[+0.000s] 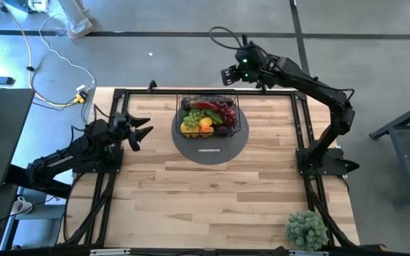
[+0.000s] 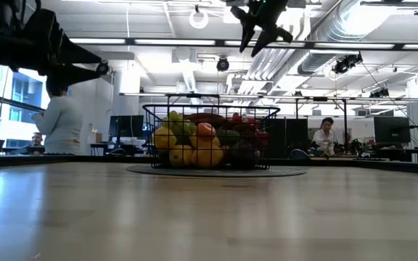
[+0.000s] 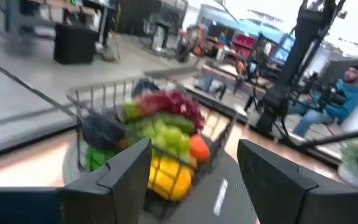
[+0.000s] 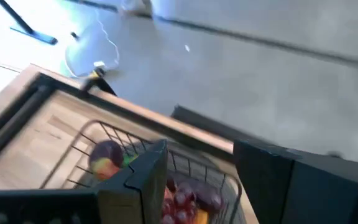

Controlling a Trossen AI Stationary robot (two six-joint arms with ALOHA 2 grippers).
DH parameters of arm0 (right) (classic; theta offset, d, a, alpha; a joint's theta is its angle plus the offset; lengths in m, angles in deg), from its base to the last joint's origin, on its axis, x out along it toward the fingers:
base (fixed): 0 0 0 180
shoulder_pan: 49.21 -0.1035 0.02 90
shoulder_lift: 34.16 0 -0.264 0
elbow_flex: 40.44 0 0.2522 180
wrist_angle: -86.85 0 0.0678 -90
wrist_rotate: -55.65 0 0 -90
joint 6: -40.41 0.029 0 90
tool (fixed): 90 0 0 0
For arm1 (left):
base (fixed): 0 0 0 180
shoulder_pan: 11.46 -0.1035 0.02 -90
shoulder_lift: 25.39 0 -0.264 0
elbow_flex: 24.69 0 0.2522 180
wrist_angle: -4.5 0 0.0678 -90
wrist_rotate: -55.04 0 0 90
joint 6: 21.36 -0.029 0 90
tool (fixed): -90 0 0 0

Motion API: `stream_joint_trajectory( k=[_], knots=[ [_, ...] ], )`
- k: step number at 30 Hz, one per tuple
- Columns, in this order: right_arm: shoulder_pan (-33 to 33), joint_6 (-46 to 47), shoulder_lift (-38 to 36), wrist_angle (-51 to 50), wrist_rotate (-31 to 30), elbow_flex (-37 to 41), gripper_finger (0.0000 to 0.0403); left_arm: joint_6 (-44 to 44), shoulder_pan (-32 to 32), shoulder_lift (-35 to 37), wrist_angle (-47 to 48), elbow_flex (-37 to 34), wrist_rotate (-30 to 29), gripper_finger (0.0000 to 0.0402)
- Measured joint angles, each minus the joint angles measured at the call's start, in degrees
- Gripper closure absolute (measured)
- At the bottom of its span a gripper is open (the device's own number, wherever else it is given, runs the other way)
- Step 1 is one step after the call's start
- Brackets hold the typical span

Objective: Build produce basket
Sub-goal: Return to Home Position

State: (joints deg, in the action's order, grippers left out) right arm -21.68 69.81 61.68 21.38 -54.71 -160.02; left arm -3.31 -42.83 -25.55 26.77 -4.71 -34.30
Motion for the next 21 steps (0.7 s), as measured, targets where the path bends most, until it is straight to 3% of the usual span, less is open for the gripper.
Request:
stream_joint_trajectory(
  k=[12,17,21],
  knots=[
    [-0.94,-12.86,-12.82,0.45,-1.55,0.47,0.0237,0.42,0.01,-0.54,-2.62,-2.74,5.59,0.0172],
    [-4.73,-13.77,-22.83,1.19,-9.88,9.87,0.0237,4.03,0.04,-0.56,-2.53,-2.74,10.68,0.0172],
    [-7.07,-12.84,-32.28,6.69,-10.71,21.03,0.0237,5.81,0.04,-0.56,-2.53,-2.74,10.97,0.0172]
  ],
)
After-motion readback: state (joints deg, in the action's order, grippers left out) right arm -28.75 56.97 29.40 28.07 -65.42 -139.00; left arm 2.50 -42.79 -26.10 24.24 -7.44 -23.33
